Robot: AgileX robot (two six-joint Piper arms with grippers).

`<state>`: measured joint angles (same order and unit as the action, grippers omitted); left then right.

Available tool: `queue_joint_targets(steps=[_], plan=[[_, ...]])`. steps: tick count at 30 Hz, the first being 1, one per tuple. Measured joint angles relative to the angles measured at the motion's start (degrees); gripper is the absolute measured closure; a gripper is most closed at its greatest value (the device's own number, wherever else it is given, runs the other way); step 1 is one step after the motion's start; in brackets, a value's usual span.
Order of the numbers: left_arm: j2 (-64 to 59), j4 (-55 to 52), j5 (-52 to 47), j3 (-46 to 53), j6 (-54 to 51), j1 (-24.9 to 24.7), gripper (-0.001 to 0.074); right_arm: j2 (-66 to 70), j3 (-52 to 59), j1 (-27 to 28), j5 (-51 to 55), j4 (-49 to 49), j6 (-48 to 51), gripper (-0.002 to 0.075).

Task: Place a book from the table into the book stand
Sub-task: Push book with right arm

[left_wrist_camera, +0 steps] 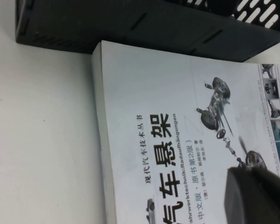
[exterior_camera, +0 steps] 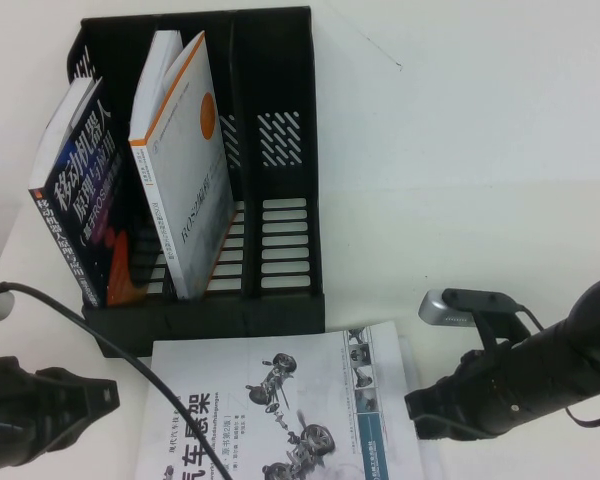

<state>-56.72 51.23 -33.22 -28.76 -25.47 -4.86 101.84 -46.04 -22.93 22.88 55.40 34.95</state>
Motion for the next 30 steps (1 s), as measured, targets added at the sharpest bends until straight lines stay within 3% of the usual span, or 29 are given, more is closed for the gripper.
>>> queue_joint_targets(steps=[16,20,26,30], plan=[[0.00,0.00,-1.98,0.00,5.63,1.10,0.0736,3.18,-4.96,-2.73,1.71,-0.42,0.00,0.0727],[0.00,0.00,-4.28,0.00,5.63,6.81,0.0736,3.30,-5.06,-3.36,1.20,0.01,0.08,0.0727],[0.00,4.75,-7.12,0.00,-0.12,20.43,0.0736,3.92,-5.06,-4.42,-0.16,1.93,1.78,0.0727],[-1.87,9.55,-10.58,-0.12,-6.80,23.39,0.0736,4.04,-5.06,-4.51,-1.61,3.24,2.83,0.0727]])
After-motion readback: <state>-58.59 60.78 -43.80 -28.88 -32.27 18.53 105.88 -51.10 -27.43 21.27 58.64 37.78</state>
